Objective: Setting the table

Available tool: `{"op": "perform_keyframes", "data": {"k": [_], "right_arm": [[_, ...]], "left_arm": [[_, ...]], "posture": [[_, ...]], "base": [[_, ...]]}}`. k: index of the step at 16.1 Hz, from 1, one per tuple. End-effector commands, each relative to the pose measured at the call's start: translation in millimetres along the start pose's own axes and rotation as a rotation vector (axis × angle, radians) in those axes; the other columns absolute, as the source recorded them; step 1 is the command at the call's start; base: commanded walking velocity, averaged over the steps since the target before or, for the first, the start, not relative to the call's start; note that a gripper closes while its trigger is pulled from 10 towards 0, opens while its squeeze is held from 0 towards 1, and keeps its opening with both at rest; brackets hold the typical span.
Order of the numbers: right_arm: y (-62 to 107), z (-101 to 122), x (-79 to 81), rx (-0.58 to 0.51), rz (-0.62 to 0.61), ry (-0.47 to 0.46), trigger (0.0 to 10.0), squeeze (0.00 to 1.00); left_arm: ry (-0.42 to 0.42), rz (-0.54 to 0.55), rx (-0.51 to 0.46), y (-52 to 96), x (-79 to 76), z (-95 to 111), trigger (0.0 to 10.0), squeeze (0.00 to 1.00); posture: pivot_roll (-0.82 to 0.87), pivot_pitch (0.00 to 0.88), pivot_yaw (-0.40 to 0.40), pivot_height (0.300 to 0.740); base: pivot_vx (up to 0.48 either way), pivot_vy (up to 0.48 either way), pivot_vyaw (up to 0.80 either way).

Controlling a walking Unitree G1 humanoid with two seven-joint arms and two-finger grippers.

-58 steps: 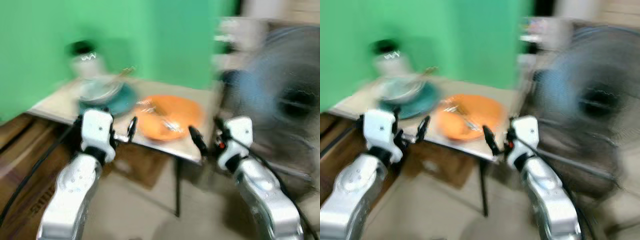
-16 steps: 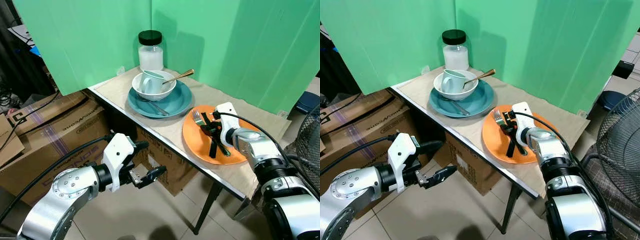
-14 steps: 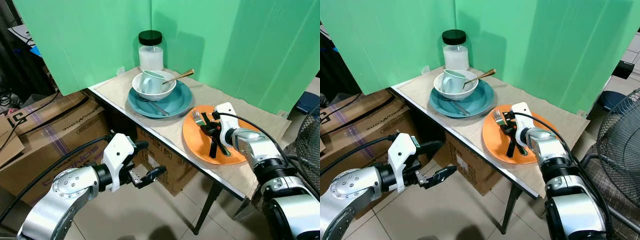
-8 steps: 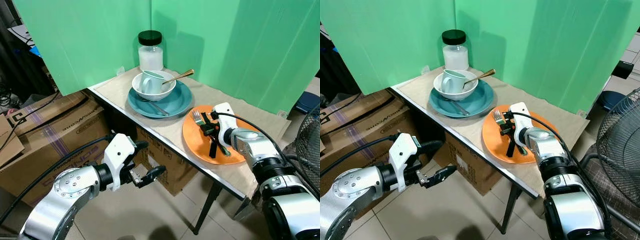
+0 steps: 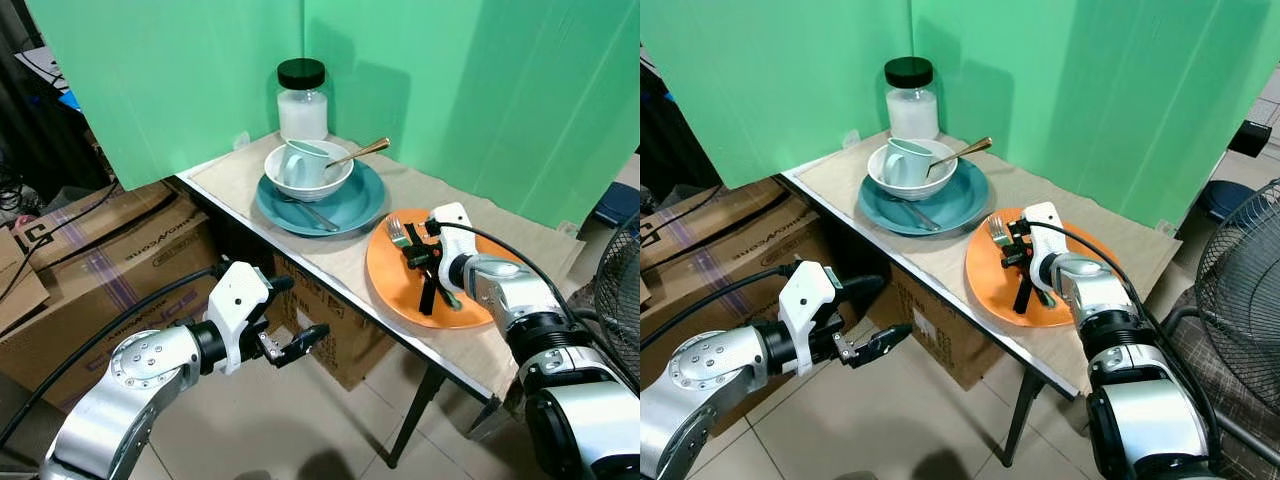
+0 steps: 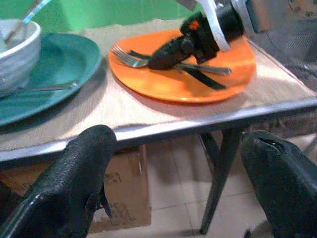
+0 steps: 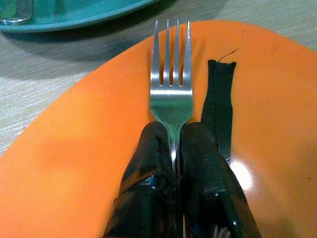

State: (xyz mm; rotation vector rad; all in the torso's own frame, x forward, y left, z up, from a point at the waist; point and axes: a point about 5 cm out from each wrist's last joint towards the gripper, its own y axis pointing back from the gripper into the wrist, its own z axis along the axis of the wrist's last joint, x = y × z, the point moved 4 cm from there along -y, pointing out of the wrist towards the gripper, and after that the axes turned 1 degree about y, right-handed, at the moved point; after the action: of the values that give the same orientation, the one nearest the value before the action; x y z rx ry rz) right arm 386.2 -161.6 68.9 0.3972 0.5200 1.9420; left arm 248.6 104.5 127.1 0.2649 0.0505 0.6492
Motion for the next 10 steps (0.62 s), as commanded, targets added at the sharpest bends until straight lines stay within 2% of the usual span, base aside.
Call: {"op": "perform_keyframes", "data": {"k": [1, 2, 3, 4, 5, 7, 8, 9, 10], "right_arm": [[4.9, 8.6, -4.1, -0.033, -0.007, -0.023, 0.0, 0.0], [7.2, 13.1, -5.1, -0.05, -0.007, -0.022, 0.0, 0.0], [17.3, 27.3, -8.2, -0.109, -0.01, -0.02, 0.0, 0.0], [32.0, 41.0, -8.9, -0.176, -0.007, -0.022, 0.0, 0.0], [40.8, 46.4, -8.0, -0.214, -0.005, -0.043, 0.0, 0.0], [70.3, 53.2, -7.7, -0.311, -0.041, -0.085, 0.0, 0.0], [87.2, 52.7, -6.7, -0.367, -0.094, -0.089, 4.7, 0.0], [98.9, 52.1, -4.7, -0.406, -0.14, -0.082, 10.0, 0.0], [104.3, 53.3, -2.5, -0.43, -0.155, -0.08, 10.0, 0.0]], "left_arm": [[-0.013, 0.026, -0.028, 0.1, 4.5, 5.7, 10.0, 0.0], [-0.013, 0.035, -0.038, 0.2, 5.3, 7.2, 10.0, 0.0], [-0.012, 0.081, -0.068, 0.7, 10.3, 13.7, 10.0, 0.0], [-0.011, 0.138, -0.098, 2.1, 15.3, 20.5, 10.0, 0.0], [-0.009, 0.154, -0.108, 3.1, 15.4, 22.8, 10.0, 0.0], [-0.006, 0.207, -0.132, 7.2, 14.9, 25.8, 10.0, 0.0], [-0.005, 0.26, -0.145, 10.2, 16.7, 27.2, 10.0, 0.0], [-0.015, 0.327, -0.155, 12.4, 21.4, 29.9, 10.0, 0.0], [-0.017, 0.357, -0.161, 12.9, 23.6, 31.4, 10.0, 0.0]], "posture": [[0.13, 0.0, 0.049, 0.74], [0.13, 0.0, 0.047, 0.74], [0.13, 0.0, 0.046, 0.74], [0.13, 0.0, 0.046, 0.74], [0.12, 0.0, 0.043, 0.74], [0.11, 0.0, 0.042, 0.74], [0.11, 0.0, 0.043, 0.74], [0.1, 0.0, 0.044, 0.74], [0.1, 0.0, 0.044, 0.74]], "base": [[0.0, 0.0, 0.0], [0.0, 0.0, 0.0], [0.0, 0.0, 0.0], [0.0, 0.0, 0.0], [0.0, 0.0, 0.0], [0.0, 0.0, 0.0], [0.0, 0.0, 0.0], [0.0, 0.0, 0.0], [0.0, 0.0, 0.0]]}}
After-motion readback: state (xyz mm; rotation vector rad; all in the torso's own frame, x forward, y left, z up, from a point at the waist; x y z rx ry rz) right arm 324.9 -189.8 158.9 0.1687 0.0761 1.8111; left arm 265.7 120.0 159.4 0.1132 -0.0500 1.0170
